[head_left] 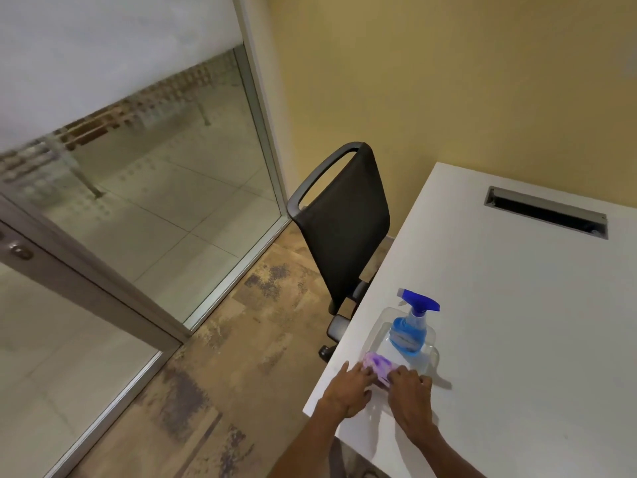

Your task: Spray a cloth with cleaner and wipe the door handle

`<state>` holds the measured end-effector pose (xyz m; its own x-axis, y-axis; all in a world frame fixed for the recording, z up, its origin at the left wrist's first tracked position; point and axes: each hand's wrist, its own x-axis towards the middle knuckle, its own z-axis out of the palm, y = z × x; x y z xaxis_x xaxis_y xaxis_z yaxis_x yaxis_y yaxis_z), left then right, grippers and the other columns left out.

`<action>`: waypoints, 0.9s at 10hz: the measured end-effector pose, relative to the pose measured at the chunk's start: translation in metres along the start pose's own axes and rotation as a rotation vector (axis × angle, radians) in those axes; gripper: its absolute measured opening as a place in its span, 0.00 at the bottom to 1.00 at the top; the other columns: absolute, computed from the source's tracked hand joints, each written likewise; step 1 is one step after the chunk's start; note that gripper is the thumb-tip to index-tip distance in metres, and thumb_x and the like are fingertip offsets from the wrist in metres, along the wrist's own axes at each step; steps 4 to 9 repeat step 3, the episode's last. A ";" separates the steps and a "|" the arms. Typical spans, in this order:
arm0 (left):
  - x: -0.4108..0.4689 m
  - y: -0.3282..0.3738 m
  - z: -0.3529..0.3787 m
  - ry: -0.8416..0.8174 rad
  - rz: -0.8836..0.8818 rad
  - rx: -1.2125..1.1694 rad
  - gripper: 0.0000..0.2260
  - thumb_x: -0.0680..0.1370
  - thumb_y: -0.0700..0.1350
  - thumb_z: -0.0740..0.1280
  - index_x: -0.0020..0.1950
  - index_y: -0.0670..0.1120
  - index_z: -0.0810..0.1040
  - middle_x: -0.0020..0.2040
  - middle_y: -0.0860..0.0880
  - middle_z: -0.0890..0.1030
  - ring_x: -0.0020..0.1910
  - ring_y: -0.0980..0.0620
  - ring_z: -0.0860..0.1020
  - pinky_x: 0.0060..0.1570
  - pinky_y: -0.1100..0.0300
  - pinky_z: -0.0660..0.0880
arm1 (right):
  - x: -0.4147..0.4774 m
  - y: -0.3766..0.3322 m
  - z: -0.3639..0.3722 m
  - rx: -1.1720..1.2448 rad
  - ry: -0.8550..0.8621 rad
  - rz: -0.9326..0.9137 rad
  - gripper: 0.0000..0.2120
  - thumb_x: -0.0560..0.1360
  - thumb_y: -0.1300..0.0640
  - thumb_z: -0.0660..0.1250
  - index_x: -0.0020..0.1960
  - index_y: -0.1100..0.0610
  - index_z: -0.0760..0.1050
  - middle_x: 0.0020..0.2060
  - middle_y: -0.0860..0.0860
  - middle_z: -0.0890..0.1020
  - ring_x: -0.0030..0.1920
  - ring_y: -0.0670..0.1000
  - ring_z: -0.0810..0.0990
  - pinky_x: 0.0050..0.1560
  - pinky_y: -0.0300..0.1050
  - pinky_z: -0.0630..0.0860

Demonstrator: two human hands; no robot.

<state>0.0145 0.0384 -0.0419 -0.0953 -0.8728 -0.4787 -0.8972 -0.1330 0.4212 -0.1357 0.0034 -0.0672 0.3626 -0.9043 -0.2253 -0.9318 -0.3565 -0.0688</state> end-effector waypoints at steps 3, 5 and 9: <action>-0.050 -0.045 -0.014 0.083 -0.041 0.066 0.19 0.84 0.42 0.57 0.76 0.42 0.67 0.76 0.41 0.69 0.78 0.38 0.61 0.77 0.45 0.55 | -0.004 -0.032 -0.013 0.059 0.027 -0.036 0.19 0.80 0.44 0.61 0.69 0.46 0.69 0.65 0.45 0.78 0.65 0.46 0.74 0.71 0.41 0.67; -0.050 -0.045 -0.014 0.083 -0.041 0.066 0.19 0.84 0.42 0.57 0.76 0.42 0.67 0.76 0.41 0.69 0.78 0.38 0.61 0.77 0.45 0.55 | -0.004 -0.032 -0.013 0.059 0.027 -0.036 0.19 0.80 0.44 0.61 0.69 0.46 0.69 0.65 0.45 0.78 0.65 0.46 0.74 0.71 0.41 0.67; -0.050 -0.045 -0.014 0.083 -0.041 0.066 0.19 0.84 0.42 0.57 0.76 0.42 0.67 0.76 0.41 0.69 0.78 0.38 0.61 0.77 0.45 0.55 | -0.004 -0.032 -0.013 0.059 0.027 -0.036 0.19 0.80 0.44 0.61 0.69 0.46 0.69 0.65 0.45 0.78 0.65 0.46 0.74 0.71 0.41 0.67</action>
